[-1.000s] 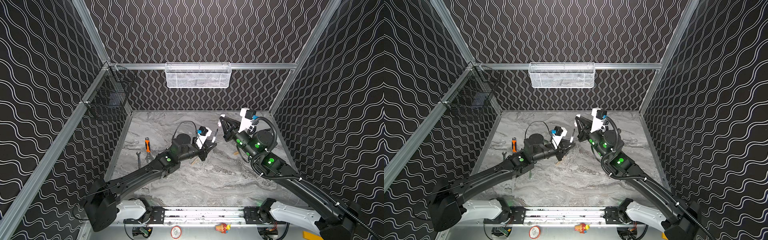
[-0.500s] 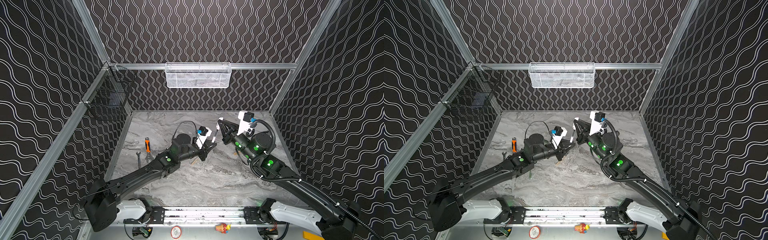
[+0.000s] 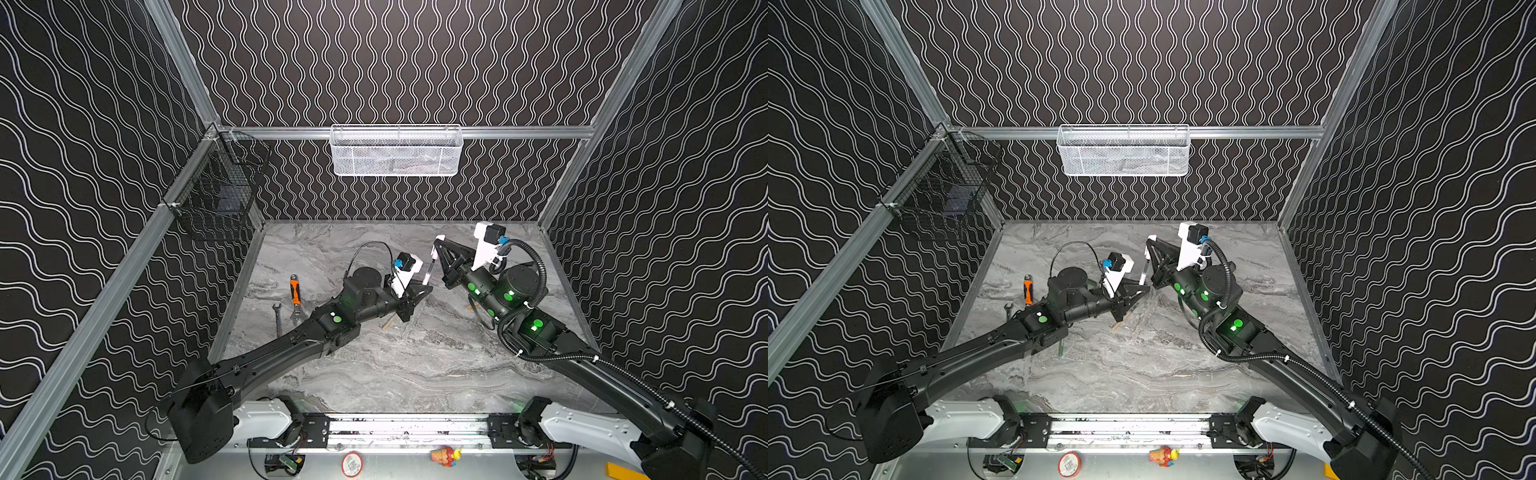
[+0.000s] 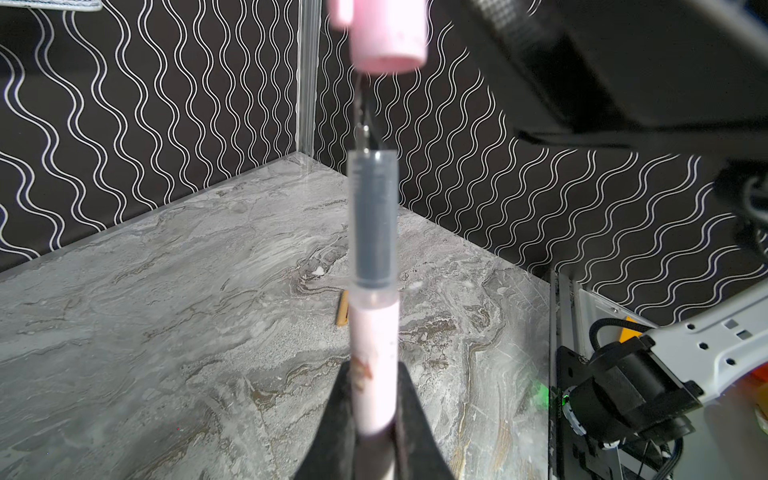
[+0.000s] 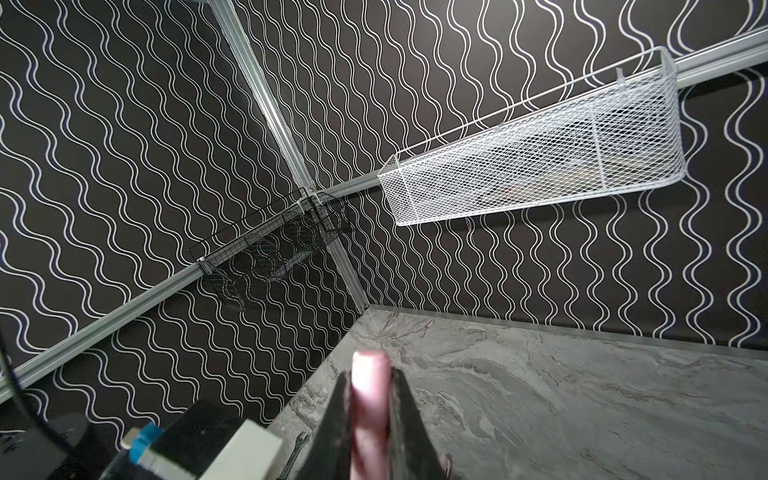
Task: Insert the pens into the pen caps
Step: 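Carry the cap toward the pen tip held by the left gripper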
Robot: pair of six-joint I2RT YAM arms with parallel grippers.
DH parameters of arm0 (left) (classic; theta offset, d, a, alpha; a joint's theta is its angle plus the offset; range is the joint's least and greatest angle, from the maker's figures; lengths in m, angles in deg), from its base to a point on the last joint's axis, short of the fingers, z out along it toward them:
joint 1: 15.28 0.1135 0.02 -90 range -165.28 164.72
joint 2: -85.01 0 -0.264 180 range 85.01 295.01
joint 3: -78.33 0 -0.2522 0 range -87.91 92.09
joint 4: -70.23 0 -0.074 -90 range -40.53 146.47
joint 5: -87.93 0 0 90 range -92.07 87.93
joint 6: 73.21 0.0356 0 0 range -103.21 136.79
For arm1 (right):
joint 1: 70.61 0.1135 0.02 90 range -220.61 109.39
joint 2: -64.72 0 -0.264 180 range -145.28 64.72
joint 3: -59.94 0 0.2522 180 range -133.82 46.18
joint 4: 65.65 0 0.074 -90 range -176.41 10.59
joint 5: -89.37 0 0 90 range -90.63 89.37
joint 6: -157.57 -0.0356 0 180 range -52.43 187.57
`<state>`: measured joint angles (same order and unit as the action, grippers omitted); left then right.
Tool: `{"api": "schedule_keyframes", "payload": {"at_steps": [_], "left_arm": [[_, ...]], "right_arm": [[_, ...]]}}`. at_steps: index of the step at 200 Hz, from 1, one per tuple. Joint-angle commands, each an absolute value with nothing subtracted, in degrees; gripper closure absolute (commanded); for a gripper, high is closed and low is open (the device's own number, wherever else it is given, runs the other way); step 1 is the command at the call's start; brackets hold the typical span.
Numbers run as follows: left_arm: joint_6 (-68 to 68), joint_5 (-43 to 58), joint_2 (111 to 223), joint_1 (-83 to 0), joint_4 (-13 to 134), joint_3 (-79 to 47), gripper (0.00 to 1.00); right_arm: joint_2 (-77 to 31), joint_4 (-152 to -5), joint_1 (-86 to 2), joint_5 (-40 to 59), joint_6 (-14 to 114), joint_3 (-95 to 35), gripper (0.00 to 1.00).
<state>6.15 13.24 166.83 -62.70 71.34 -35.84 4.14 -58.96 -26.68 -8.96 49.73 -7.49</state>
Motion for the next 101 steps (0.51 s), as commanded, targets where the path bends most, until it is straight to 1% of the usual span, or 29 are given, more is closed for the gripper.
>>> {"api": "schedule_keyframes", "payload": {"at_steps": [1,101], "left_arm": [[5.72,14.10,166.85,-62.73,73.67,-35.53,1.00],[5.79,14.03,166.74,-62.73,73.64,-35.58,1.00]], "right_arm": [[4.24,-57.35,-26.67,-9.90,50.70,-9.34,0.87],[4.22,-59.40,-26.66,-10.13,49.85,-7.44,0.87]]}}
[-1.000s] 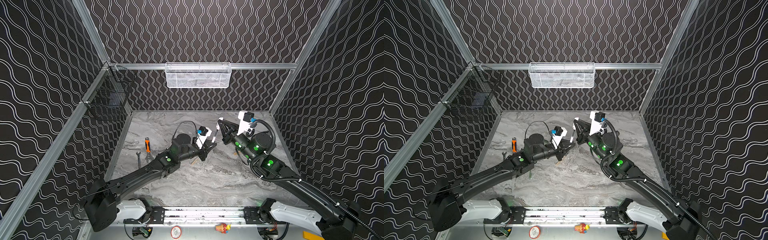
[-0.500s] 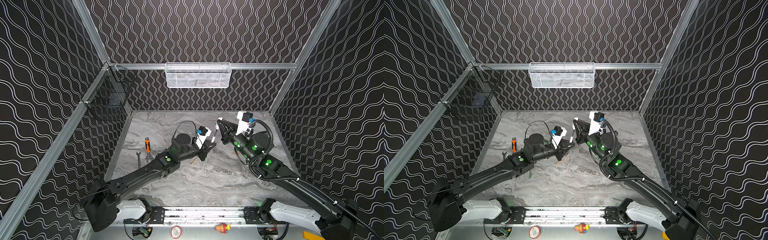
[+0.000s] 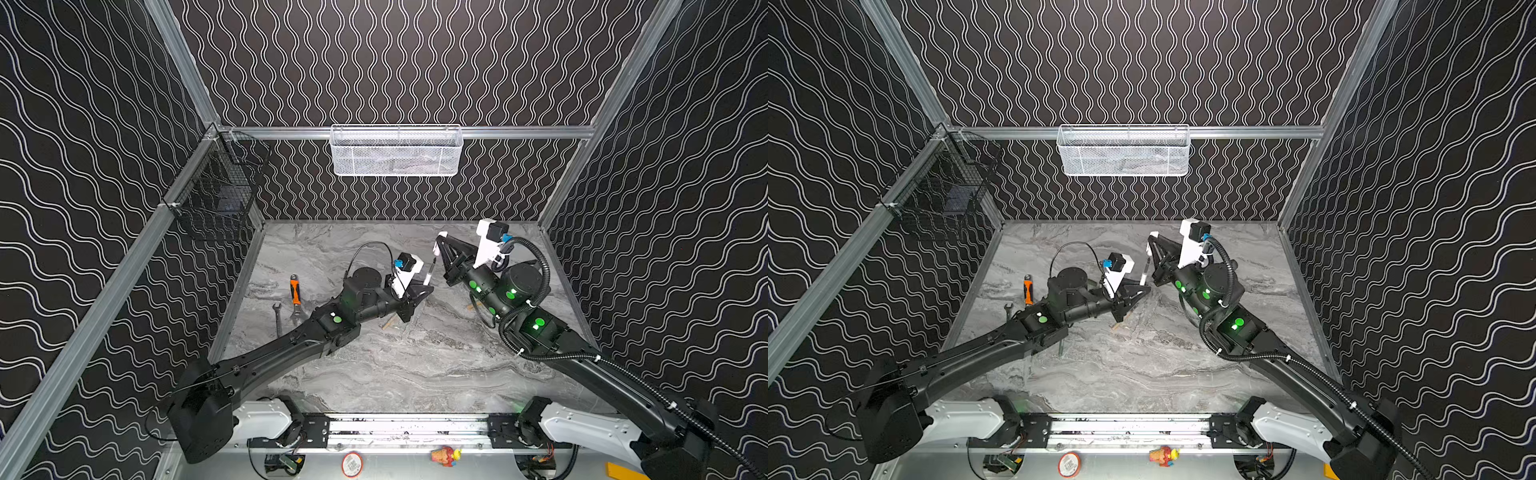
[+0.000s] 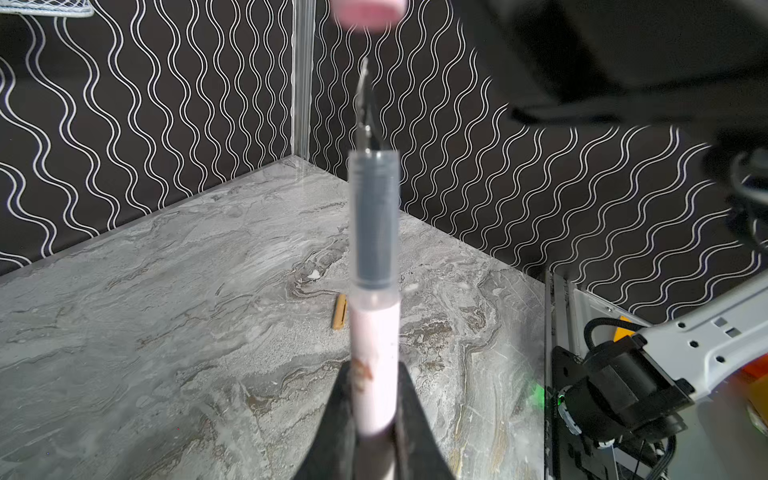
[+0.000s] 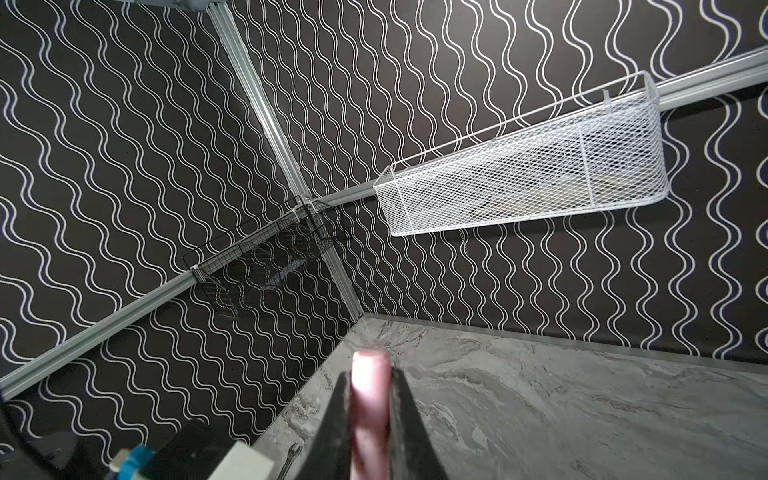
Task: Insert the pens into the pen caps
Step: 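Carry the cap toward the pen tip held by the left gripper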
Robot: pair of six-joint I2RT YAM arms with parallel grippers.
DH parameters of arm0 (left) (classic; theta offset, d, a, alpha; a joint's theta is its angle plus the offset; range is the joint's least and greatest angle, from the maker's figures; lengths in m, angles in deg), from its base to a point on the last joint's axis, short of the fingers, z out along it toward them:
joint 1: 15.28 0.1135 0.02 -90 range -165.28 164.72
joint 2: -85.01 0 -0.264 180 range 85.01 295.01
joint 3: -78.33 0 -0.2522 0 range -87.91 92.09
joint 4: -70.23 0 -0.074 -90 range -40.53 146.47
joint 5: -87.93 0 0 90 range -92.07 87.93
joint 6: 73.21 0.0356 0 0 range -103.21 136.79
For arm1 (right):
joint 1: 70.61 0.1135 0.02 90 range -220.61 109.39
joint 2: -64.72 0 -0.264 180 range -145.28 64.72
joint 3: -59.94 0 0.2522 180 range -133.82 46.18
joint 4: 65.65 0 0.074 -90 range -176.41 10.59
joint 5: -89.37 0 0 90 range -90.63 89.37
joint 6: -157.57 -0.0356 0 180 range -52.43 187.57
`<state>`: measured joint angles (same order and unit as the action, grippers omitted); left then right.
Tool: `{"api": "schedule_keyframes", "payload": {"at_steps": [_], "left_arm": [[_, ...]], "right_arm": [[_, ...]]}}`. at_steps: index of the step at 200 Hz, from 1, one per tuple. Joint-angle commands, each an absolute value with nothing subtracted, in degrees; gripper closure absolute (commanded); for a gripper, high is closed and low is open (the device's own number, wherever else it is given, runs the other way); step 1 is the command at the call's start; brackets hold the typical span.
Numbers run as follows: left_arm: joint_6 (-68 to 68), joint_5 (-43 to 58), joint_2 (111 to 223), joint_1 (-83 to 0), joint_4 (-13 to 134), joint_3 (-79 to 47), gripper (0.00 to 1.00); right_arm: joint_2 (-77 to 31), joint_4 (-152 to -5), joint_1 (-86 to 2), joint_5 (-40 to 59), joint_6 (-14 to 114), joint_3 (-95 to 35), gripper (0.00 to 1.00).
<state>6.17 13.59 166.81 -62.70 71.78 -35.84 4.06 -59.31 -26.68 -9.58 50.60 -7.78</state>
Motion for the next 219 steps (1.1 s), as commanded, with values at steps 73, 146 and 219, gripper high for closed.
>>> {"api": "schedule_keyframes", "payload": {"at_steps": [73,146,219], "left_arm": [[5.54,13.75,167.18,-62.69,73.64,-35.52,1.00],[5.41,13.67,166.84,-62.65,73.69,-35.55,1.00],[5.27,12.79,166.26,-62.72,73.39,-35.55,1.00]], "right_arm": [[5.56,-60.53,-26.66,-7.80,48.13,-6.31,0.87],[4.25,-60.16,-26.18,-6.53,47.01,-5.15,0.87],[4.74,-62.66,-24.56,-7.71,48.91,-5.83,0.76]]}}
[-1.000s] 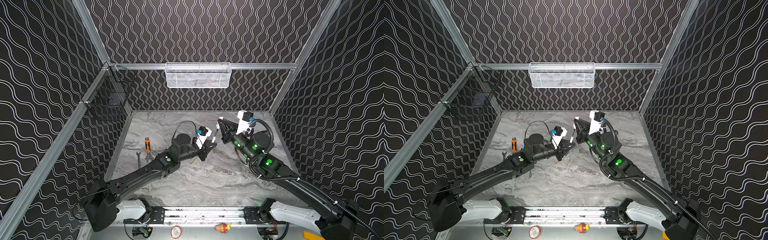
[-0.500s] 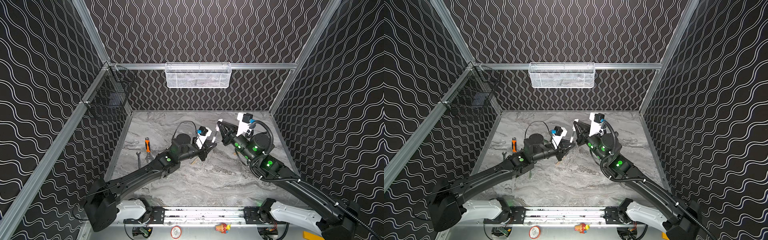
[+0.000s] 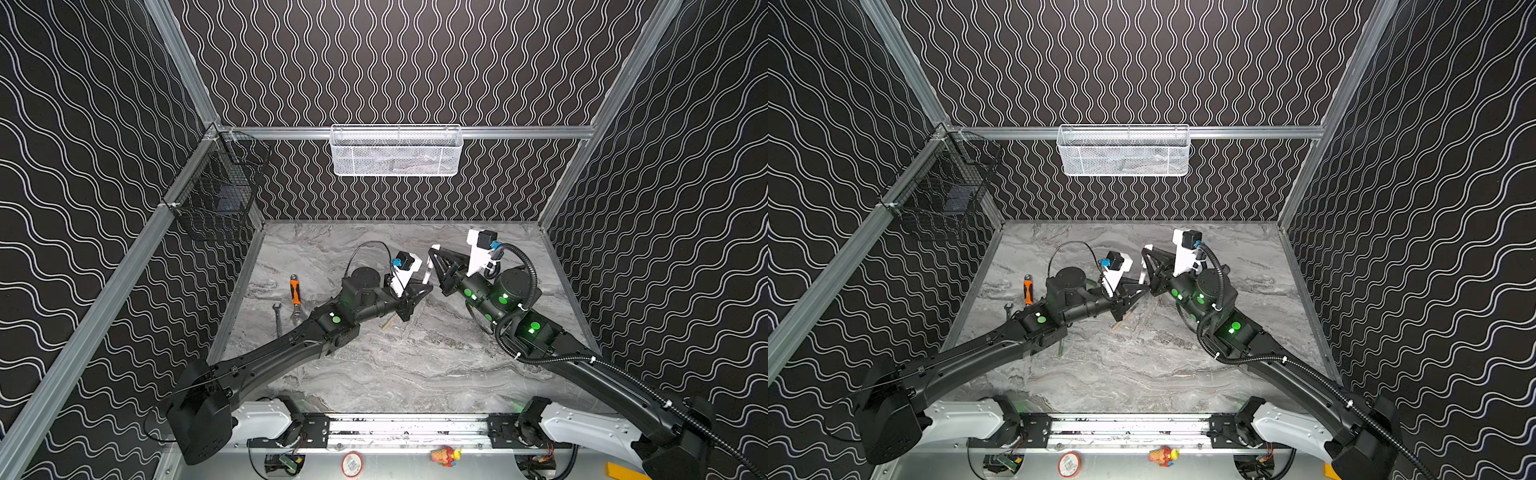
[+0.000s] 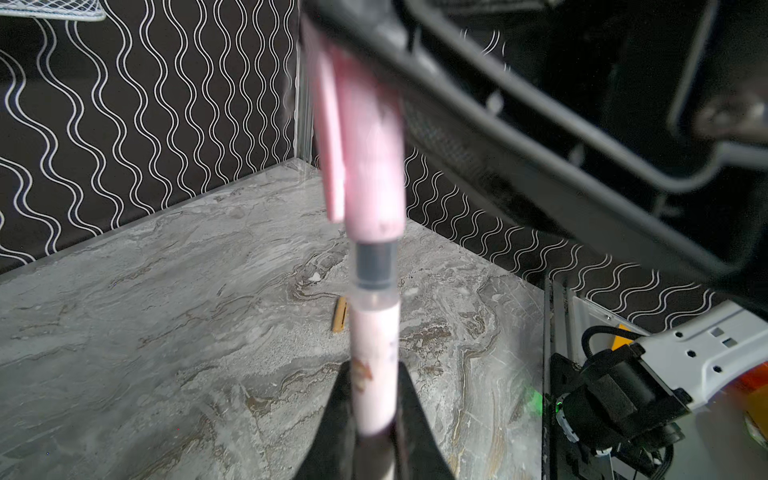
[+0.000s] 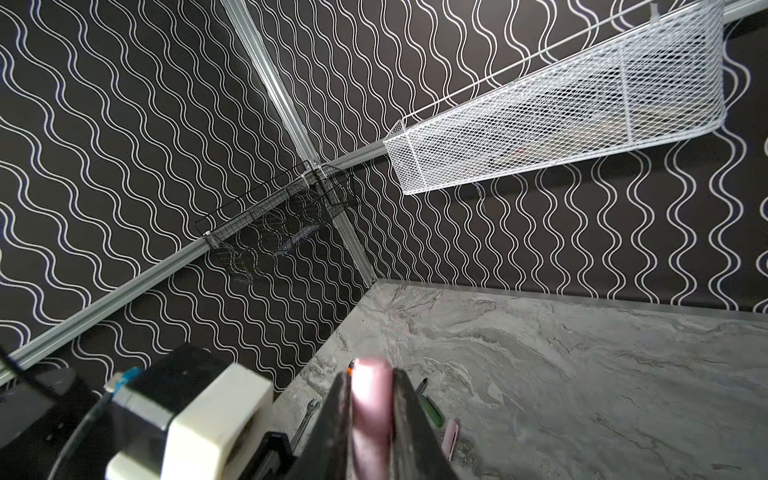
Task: Insert the pens into the pen caps
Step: 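Carry the cap toward the pen tip held by the left gripper, then push the cap down onto the pen tip with the right gripper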
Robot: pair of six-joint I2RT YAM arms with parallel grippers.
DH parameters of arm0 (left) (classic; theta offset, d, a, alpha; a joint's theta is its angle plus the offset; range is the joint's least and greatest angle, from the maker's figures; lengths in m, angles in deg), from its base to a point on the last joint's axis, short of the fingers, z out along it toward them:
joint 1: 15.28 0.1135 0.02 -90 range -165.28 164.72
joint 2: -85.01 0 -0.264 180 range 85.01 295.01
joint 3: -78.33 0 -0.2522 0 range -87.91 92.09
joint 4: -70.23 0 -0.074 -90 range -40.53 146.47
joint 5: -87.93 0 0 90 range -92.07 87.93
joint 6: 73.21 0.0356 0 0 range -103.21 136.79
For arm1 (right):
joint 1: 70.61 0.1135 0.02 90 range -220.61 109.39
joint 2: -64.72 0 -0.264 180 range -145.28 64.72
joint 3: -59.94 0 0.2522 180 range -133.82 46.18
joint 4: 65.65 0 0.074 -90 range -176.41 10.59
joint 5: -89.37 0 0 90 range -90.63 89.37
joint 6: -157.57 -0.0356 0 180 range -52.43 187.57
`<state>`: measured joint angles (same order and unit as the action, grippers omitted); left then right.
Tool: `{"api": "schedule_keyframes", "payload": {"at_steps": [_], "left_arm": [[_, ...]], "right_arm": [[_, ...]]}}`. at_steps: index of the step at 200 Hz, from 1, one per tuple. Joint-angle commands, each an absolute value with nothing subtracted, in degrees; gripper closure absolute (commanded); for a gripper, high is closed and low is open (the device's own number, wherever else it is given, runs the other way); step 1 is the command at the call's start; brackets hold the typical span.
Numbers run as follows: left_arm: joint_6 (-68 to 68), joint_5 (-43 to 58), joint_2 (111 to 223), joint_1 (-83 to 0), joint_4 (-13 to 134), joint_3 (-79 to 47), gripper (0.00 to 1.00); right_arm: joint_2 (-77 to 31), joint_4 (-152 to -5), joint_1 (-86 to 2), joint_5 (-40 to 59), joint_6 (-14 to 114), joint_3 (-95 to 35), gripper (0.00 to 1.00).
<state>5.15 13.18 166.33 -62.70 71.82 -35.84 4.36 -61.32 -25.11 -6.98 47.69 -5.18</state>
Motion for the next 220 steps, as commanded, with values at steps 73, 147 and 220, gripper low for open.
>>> {"api": "schedule_keyframes", "payload": {"at_steps": [73,147,220], "left_arm": [[7.46,7.43,165.95,-62.73,71.63,-35.42,1.00],[12.92,-0.73,163.63,-62.68,69.85,-35.62,1.00],[12.83,-0.24,163.31,-62.66,68.75,-34.87,1.00]], "right_arm": [[5.25,-67.35,-23.85,-11.31,48.06,-8.71,0.51],[-2.51,-91.26,-28.96,-5.49,44.74,-30.72,0.56],[-7.55,-98.93,-33.57,13.67,42.09,-38.01,0.63]]}}
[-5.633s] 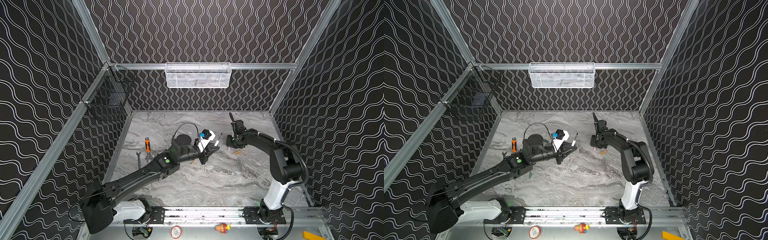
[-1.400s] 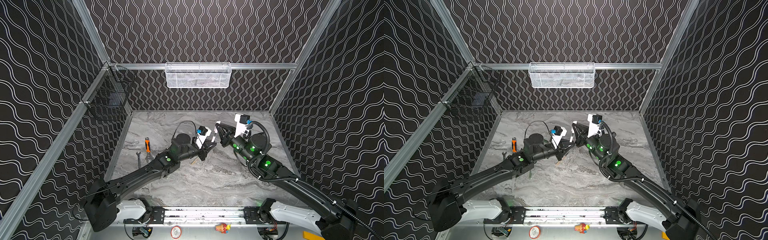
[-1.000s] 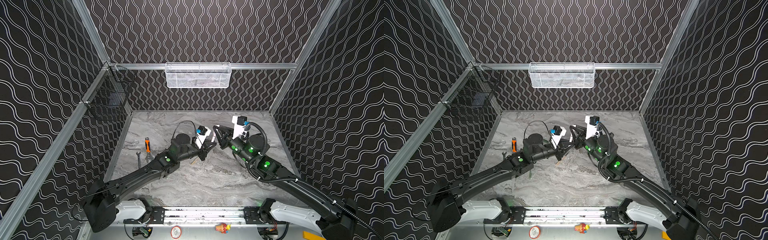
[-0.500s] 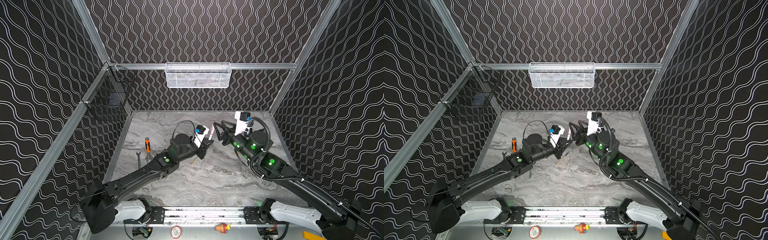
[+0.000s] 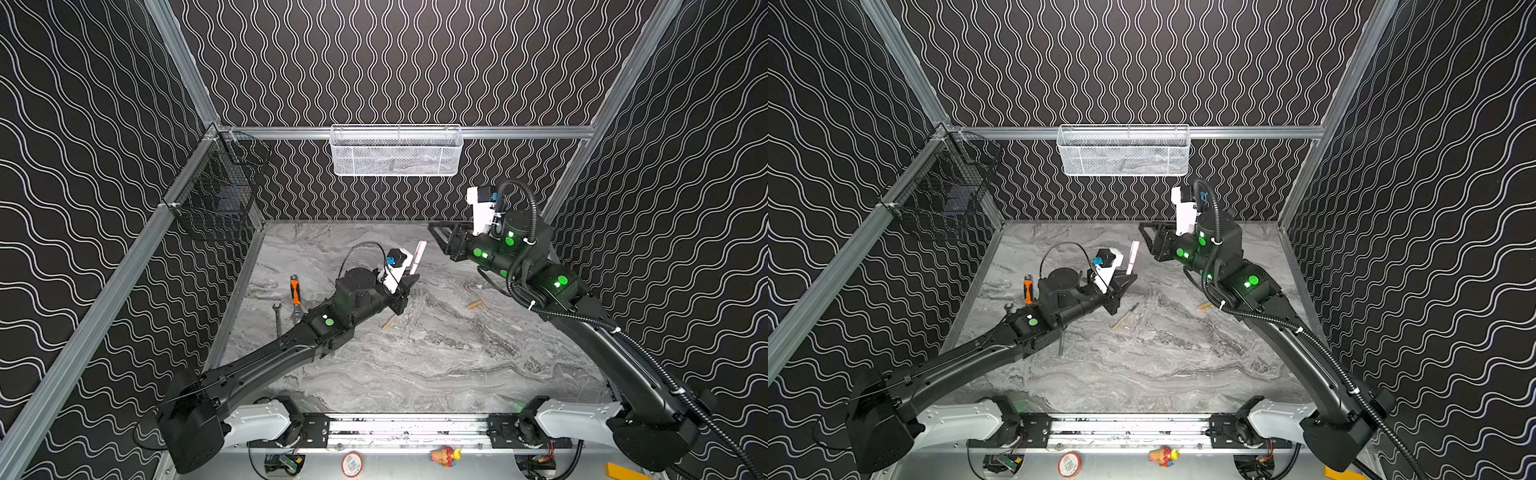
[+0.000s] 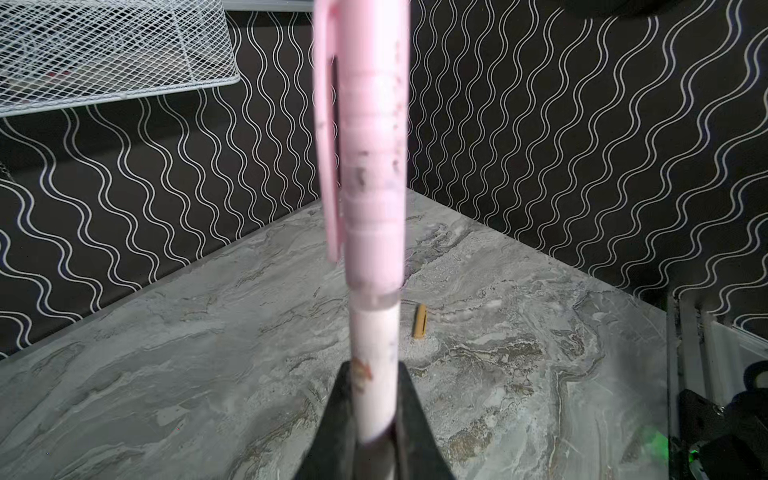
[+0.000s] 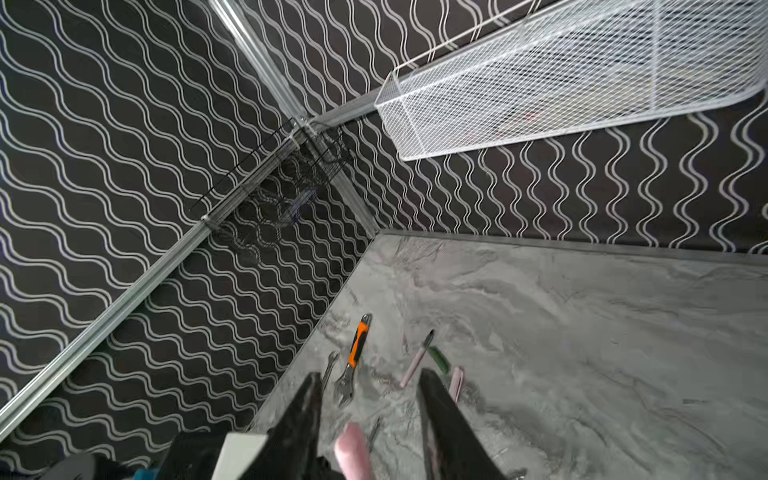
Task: Insert the pens into the pen caps
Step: 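Push the cap down onto the pen tip with the right gripper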
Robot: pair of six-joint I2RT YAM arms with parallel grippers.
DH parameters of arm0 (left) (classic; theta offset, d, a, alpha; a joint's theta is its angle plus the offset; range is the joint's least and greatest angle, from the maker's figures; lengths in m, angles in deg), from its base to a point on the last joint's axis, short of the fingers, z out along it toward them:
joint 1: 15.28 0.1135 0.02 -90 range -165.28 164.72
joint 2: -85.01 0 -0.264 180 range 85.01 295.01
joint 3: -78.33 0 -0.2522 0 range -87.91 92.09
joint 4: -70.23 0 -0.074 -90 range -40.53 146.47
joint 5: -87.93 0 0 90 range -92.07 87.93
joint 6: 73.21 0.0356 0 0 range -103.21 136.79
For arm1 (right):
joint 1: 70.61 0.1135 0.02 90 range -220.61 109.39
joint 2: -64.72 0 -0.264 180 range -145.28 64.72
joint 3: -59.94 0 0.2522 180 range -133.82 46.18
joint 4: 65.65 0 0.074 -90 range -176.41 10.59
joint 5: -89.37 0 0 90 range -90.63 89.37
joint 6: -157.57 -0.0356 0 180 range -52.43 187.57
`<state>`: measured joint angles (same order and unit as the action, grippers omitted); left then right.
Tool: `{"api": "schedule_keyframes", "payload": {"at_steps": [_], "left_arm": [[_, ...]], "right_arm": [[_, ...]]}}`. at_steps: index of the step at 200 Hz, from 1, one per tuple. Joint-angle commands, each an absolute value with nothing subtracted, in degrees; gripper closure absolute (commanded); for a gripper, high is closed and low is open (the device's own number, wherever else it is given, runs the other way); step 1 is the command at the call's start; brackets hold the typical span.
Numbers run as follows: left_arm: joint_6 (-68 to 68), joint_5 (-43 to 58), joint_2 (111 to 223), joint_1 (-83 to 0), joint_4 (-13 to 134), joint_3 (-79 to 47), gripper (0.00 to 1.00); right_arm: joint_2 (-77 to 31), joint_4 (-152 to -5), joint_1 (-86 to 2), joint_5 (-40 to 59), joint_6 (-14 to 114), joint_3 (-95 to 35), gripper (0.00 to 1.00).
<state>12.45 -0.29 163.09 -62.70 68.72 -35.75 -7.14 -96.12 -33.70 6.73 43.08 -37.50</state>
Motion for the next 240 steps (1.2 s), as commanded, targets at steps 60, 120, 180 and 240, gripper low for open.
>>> {"api": "schedule_keyframes", "payload": {"at_steps": [60,120,180,240], "left_arm": [[12.37,-0.41,163.32,-62.69,68.14,-34.58,1.00],[11.60,0.71,163.63,-62.65,67.89,-34.30,1.00],[11.15,0.41,162.48,-62.72,69.89,-33.82,1.00],[11.83,3.20,163.92,-62.65,70.49,-26.99,1.00]], "right_arm": [[-8.65,-97.65,-31.28,12.65,39.89,-35.67,0.68],[-8.68,-95.82,-30.31,10.02,39.14,-34.57,0.80],[-8.61,-94.58,-29.38,10.99,38.90,-31.07,0.93],[-8.80,-95.12,-28.95,11.03,38.93,-30.64,0.96]]}}
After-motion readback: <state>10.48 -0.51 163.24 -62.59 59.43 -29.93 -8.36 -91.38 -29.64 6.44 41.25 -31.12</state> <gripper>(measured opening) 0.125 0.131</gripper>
